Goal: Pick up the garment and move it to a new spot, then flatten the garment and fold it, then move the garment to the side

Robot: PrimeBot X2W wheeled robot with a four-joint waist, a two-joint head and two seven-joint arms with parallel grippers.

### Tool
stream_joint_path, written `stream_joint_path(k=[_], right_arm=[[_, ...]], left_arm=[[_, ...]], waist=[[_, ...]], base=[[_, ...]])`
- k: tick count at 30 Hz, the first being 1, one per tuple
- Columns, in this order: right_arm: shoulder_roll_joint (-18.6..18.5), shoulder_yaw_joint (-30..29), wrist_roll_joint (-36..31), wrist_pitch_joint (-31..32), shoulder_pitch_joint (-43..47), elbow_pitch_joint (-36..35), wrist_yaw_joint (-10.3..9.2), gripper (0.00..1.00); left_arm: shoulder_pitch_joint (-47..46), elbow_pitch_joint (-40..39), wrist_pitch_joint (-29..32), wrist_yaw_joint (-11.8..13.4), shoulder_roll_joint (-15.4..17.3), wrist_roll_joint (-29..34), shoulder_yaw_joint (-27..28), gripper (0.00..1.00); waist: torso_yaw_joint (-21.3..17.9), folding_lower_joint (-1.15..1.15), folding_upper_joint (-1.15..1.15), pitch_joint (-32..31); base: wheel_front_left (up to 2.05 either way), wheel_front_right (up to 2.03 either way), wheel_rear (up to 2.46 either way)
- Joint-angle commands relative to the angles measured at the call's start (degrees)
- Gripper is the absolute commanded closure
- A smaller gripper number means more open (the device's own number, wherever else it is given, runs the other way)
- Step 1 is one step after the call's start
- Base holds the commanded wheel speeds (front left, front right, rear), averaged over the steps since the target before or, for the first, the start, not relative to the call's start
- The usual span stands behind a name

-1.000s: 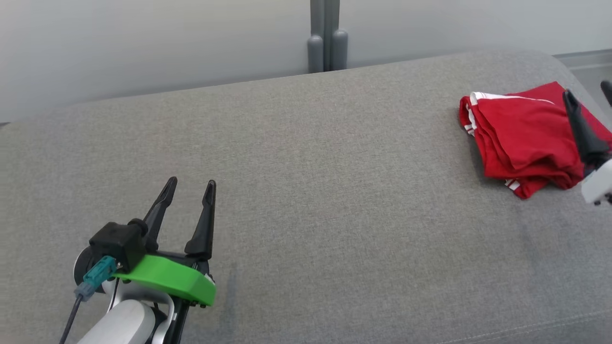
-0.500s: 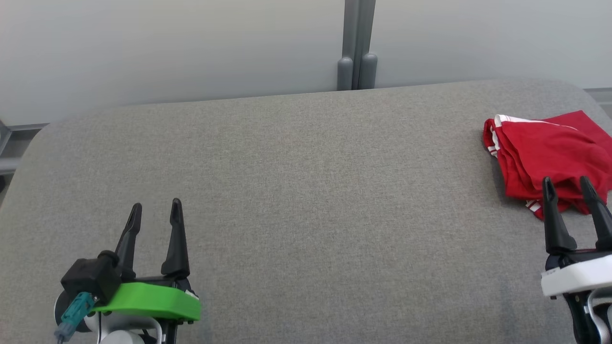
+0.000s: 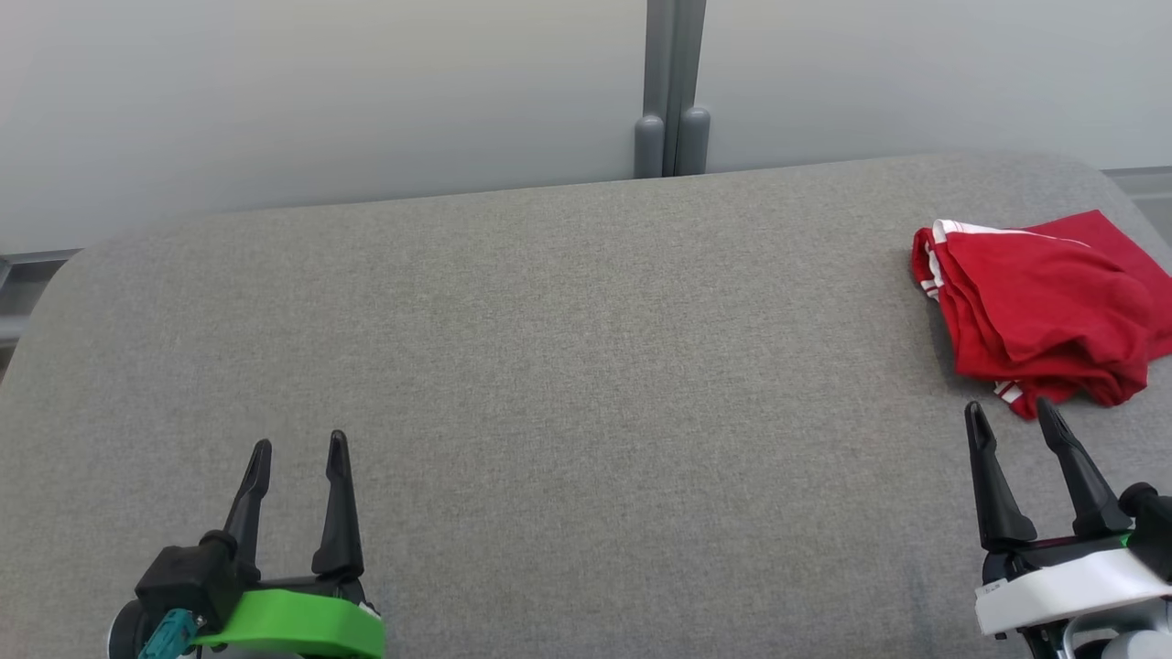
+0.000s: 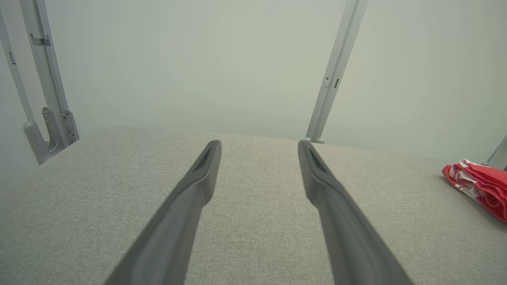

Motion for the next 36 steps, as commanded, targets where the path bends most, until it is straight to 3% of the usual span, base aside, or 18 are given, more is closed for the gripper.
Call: stream_joint_path(k=[1,12,36], right_arm=[[-0.3,0.4,0.6,-0.1,0.5,0.1,0.0,0.0],[-1.3,2.0,1.7,-0.2,-0.8,0.9,0.0,0.0],[-1.0,3.1,2.0,-0.2,-1.3,1.4,0.0,0.0]], left_arm=[[1.1,0.7,-0.1,-0.5,-0.1,1.0,0.4,0.0],[0.5,2.7,-0.1,-3.9,-2.2,4.0,2.0,0.0],[0.2,4.4,-0.1,-5.5,-3.5,5.4,3.0,0.0]], waist=[[-0.1,0.0,0.0,0.0],[-0.1,0.0,0.0,-0.2],[-0.2,0.0,0.0,-0.2]], base=[[0.0,0.0,0.0],[0.0,0.0,0.0],[0.0,0.0,0.0]])
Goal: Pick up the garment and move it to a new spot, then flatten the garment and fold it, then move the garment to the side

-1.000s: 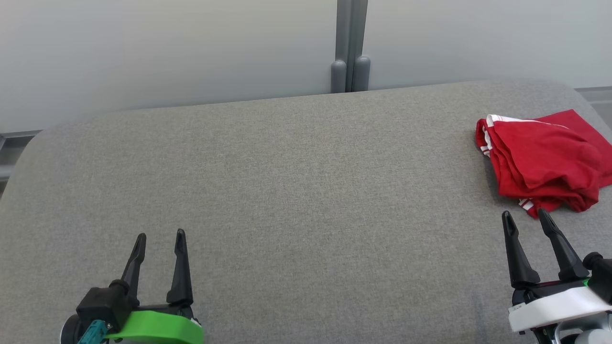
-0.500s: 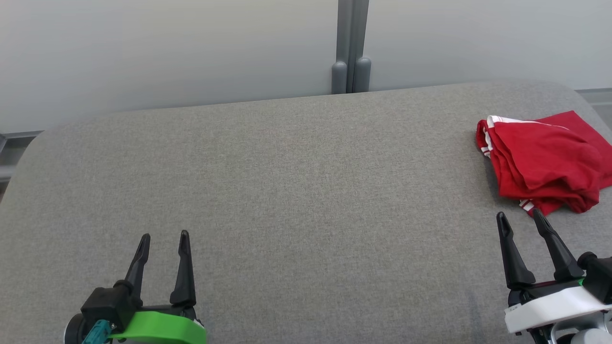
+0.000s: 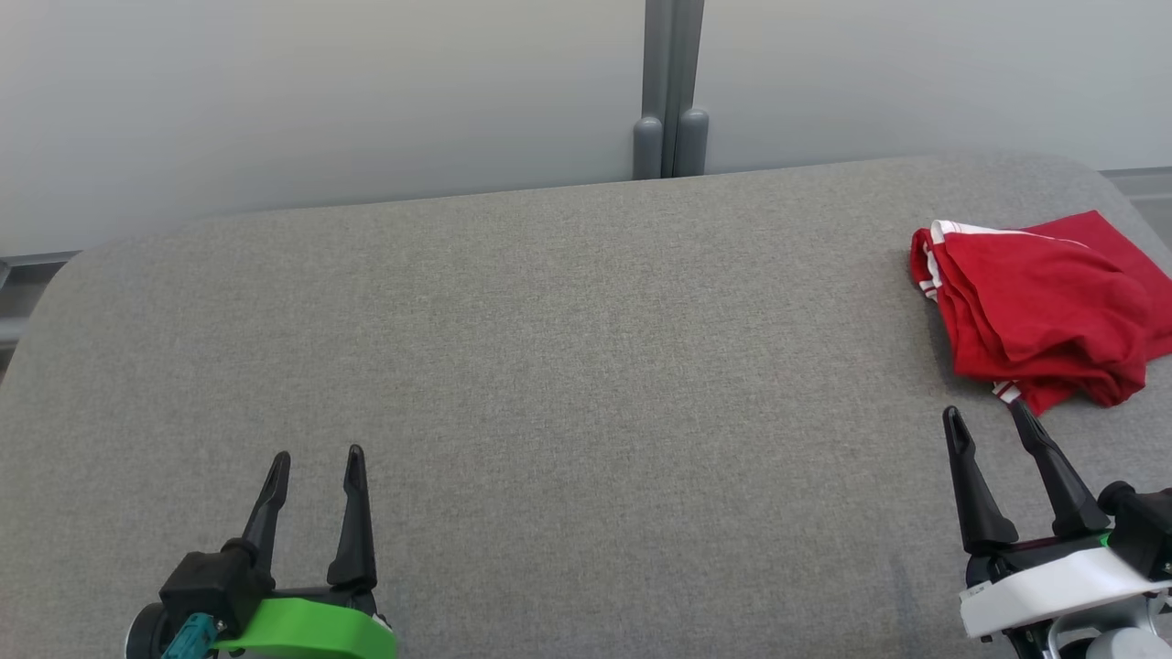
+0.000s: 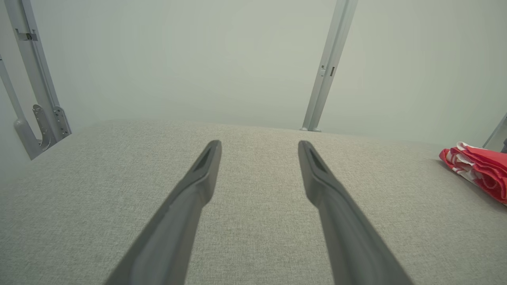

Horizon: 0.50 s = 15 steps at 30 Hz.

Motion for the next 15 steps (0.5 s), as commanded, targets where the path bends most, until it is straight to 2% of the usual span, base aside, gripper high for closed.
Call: stream_joint_path(k=[1,5,6,11,15], right_arm=[[0.0,0.1,0.2,-0.2,-0.5,0.2,0.0,0.0],[0.0,0.3,0.3,-0.2,-0.5,0.3,0.0,0.0],[0.1,0.3,0.1,0.0,0.0,0.2,0.0,1.0],[1.2,0.3,1.1,0.3,0.6,1.7,0.0,1.0],[1.6,-0.5,5.2,1.7,-0.2,2.5,0.0,1.0]], left_arm=[[-0.2,0.1,-0.1,-0.2,0.0,0.3,0.3,0.0],[-0.4,0.3,-0.1,-0.5,-0.1,0.1,0.1,0.0],[0.0,0.3,0.0,-0.3,0.0,0.0,0.0,1.0],[0.3,1.8,0.6,-0.5,-0.5,-1.1,-0.1,1.0],[-0.7,2.6,1.5,-1.1,-1.0,-4.9,0.7,1.0]], waist=[[0.0,0.0,0.0,0.0],[0.0,0.0,0.0,-0.1],[0.0,0.0,0.0,-0.1],[0.0,0.0,0.0,-0.1],[-0.1,0.0,0.0,0.0]], base=[[0.0,0.0,0.0],[0.0,0.0,0.0],[0.0,0.0,0.0],[0.0,0.0,0.0],[0.0,0.0,0.0]])
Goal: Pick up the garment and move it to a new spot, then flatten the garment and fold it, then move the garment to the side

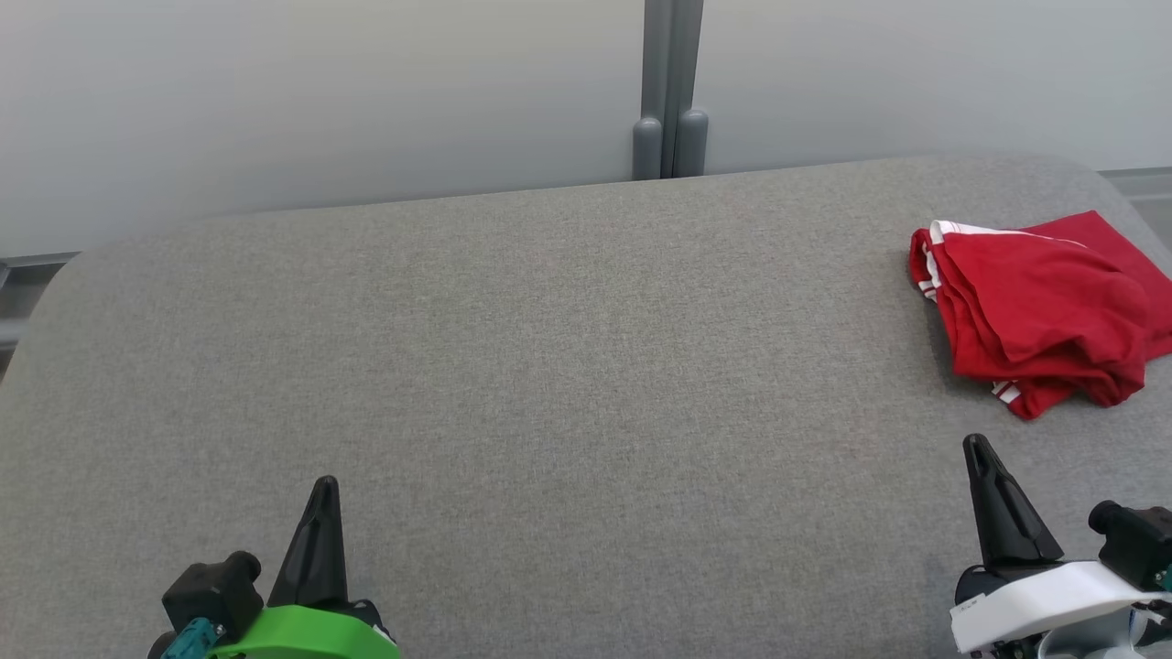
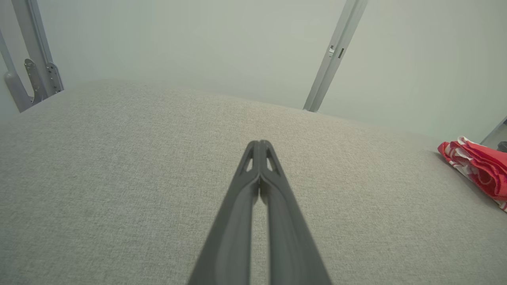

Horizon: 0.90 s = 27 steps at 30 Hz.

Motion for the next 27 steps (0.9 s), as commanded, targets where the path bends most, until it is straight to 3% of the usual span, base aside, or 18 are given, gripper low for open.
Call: stream_joint_path(k=[1,27], right_arm=[[-0.4,-0.8,2.2,0.6,-1.4,-0.4,0.0,1.0],[1.8,-5.5,23.5,7.8,-6.4,4.6,0.0,1.0]], left_arm=[[-1.5,-0.3,0.3,-0.5,-0.2,-2.0,0.8,1.0],[-7.2,4.8,5.3,-4.2,-2.8,-22.5,5.1,1.0]], waist=[[0.0,0.0,0.0,0.0],[-0.3,0.0,0.0,0.2]], base=[[0.0,0.0,0.0],[0.0,0.0,0.0]])
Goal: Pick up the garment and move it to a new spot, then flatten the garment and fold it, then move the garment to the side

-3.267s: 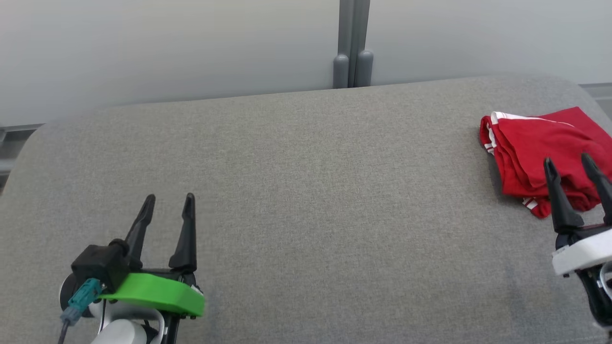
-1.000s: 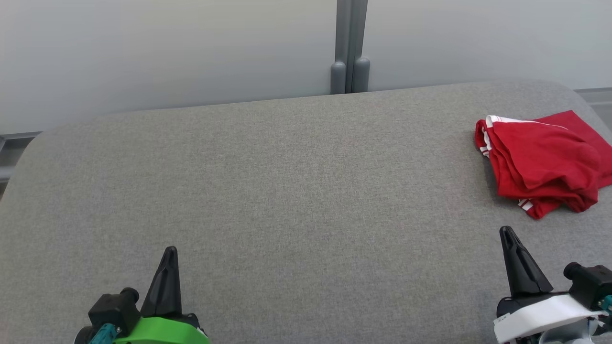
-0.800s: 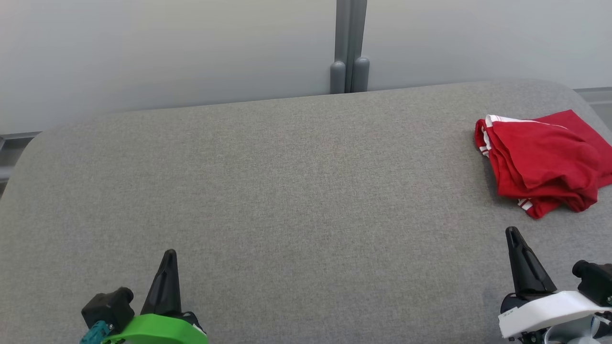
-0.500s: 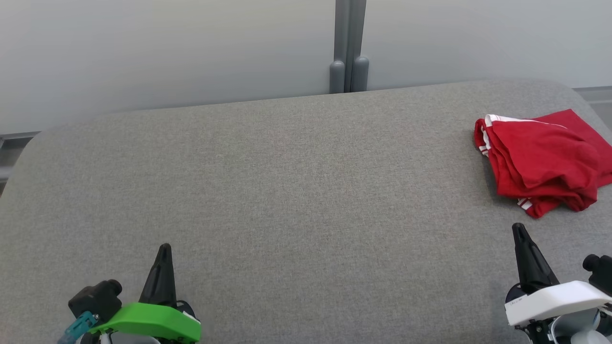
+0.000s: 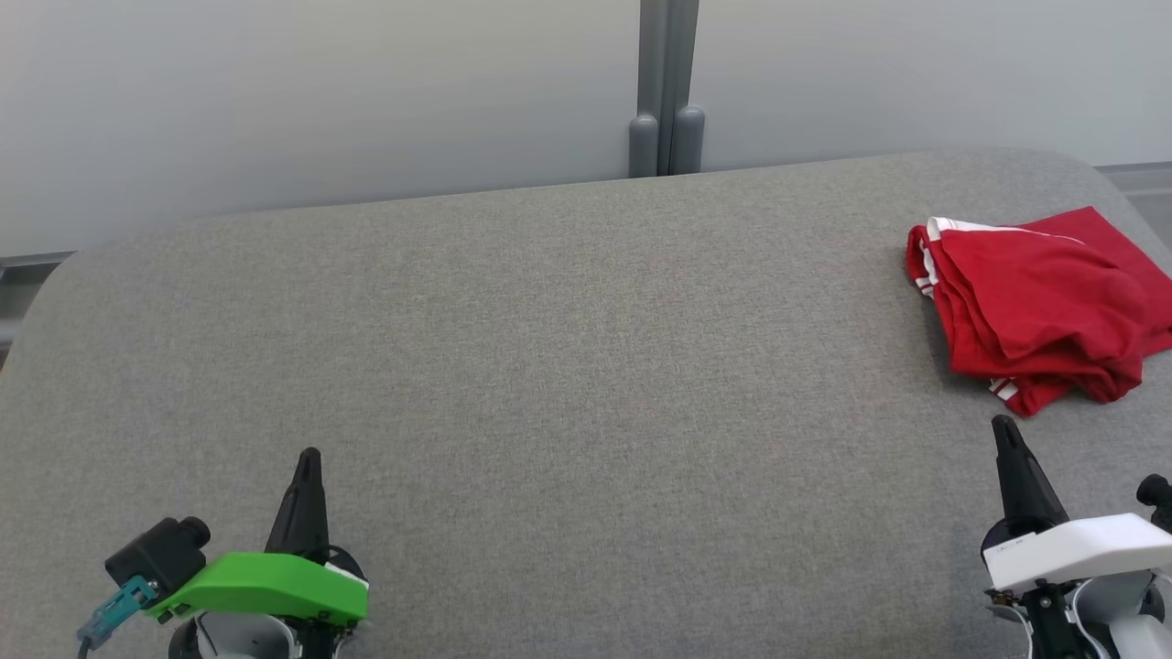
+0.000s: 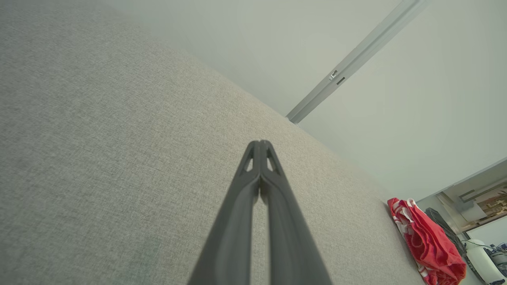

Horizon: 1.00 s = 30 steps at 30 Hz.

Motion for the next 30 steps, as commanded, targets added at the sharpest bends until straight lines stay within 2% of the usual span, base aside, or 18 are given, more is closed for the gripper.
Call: stream_joint_path(k=[1,30], right_arm=[[-0.2,-0.8,1.8,0.6,-1.7,-0.3,0.0,1.0],[2.0,-5.1,18.9,6.8,-5.8,3.8,0.01,1.0]], left_arm=[[-2.0,-0.1,0.4,-0.5,-0.1,-1.8,0.7,1.0],[-6.4,3.7,4.5,-3.5,-2.3,-18.6,4.3,1.0]], waist=[[0.0,0.0,0.0,0.0],[-0.3,0.0,0.0,0.3]], base=[[0.0,0.0,0.0],[0.0,0.0,0.0]])
